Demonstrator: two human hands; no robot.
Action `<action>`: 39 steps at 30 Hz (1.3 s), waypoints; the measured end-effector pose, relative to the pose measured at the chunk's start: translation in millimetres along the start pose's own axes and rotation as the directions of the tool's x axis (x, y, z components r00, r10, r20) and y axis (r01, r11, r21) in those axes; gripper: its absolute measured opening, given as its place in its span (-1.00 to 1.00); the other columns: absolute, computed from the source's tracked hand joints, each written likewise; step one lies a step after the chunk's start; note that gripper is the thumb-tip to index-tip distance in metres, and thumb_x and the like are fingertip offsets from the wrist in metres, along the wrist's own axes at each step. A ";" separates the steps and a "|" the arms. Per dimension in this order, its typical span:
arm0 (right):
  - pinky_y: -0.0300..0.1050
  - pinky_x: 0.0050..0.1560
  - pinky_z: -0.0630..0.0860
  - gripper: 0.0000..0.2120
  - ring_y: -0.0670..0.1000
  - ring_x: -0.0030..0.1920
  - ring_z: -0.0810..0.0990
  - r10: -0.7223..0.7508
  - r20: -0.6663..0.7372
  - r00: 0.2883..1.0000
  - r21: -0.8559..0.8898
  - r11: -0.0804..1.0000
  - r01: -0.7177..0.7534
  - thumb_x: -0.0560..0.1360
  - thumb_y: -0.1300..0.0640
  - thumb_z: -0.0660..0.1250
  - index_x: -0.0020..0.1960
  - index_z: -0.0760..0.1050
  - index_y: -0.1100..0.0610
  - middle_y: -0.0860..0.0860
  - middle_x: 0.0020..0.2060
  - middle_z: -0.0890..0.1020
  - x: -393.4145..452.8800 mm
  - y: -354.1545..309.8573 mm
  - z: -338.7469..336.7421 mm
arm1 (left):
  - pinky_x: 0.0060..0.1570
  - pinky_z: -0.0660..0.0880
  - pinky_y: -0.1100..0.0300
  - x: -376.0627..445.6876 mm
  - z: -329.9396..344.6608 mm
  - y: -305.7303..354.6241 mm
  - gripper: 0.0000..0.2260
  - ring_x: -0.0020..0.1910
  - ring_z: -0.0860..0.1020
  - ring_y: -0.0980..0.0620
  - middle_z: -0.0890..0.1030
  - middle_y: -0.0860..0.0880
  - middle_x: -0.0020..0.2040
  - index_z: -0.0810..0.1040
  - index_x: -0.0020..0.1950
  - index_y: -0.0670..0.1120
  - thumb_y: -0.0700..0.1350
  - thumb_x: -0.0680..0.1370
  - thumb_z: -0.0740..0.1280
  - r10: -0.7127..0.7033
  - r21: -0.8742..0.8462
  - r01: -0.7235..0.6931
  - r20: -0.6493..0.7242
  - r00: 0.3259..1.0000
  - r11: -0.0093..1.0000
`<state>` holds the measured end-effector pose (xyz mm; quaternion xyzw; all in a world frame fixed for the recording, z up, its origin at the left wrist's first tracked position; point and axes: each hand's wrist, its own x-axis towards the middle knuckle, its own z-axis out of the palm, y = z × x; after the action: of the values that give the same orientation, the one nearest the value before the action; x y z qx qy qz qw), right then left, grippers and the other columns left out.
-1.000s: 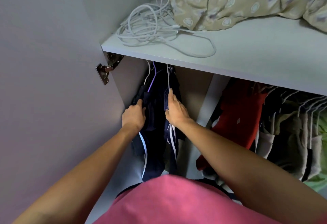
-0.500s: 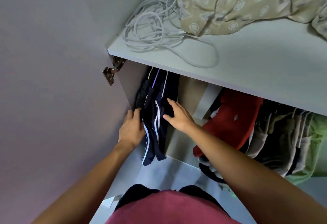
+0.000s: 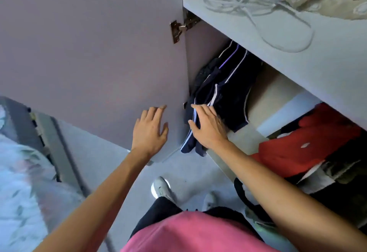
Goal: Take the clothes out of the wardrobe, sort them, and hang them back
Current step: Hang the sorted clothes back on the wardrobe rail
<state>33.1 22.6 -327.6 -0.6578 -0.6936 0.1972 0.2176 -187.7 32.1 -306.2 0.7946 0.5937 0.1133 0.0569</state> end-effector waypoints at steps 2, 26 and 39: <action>0.14 0.32 0.47 -0.49 0.11 0.36 0.43 -0.107 0.046 0.993 0.024 0.994 0.106 0.59 -0.03 0.33 0.50 0.39 0.06 -0.02 0.34 0.53 -9.8 -24.4 17.0 | 0.02 0.49 -0.05 -32.9 -14.1 -13.2 -0.50 0.16 0.47 -0.16 0.52 -0.06 0.27 0.38 0.55 -0.03 0.00 0.61 0.32 -0.089 0.011 0.089 -0.031 0.996 0.996; 0.06 0.34 0.41 -0.46 0.03 0.40 0.39 -0.779 0.520 0.350 0.297 0.549 0.781 0.57 -0.16 0.31 0.50 0.41 -0.01 -0.09 0.38 0.48 -210.0 -483.4 308.0 | 0.16 0.48 -0.14 -546.3 -90.2 -279.4 -0.44 0.37 0.46 -0.17 0.51 -0.05 0.42 0.39 0.56 0.03 0.14 0.56 0.19 -0.949 -0.122 0.952 -0.185 0.256 0.281; 0.07 0.30 0.37 -0.47 0.03 0.41 0.35 -0.786 0.582 -0.208 0.552 0.195 0.811 0.60 -0.17 0.28 0.51 0.39 -0.01 -0.07 0.42 0.45 -295.0 -635.0 438.3 | 0.31 0.48 -0.14 -696.0 -95.1 -295.5 -0.45 0.45 0.39 -0.11 0.46 -0.07 0.48 0.35 0.60 -0.01 0.12 0.62 0.19 -0.930 -0.210 0.934 -0.166 -0.327 -0.291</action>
<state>-726.0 -302.4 -347.3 0.1117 -0.9541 0.2717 -0.0582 -673.8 -552.5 -359.0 -0.0309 0.9911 0.1236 0.0390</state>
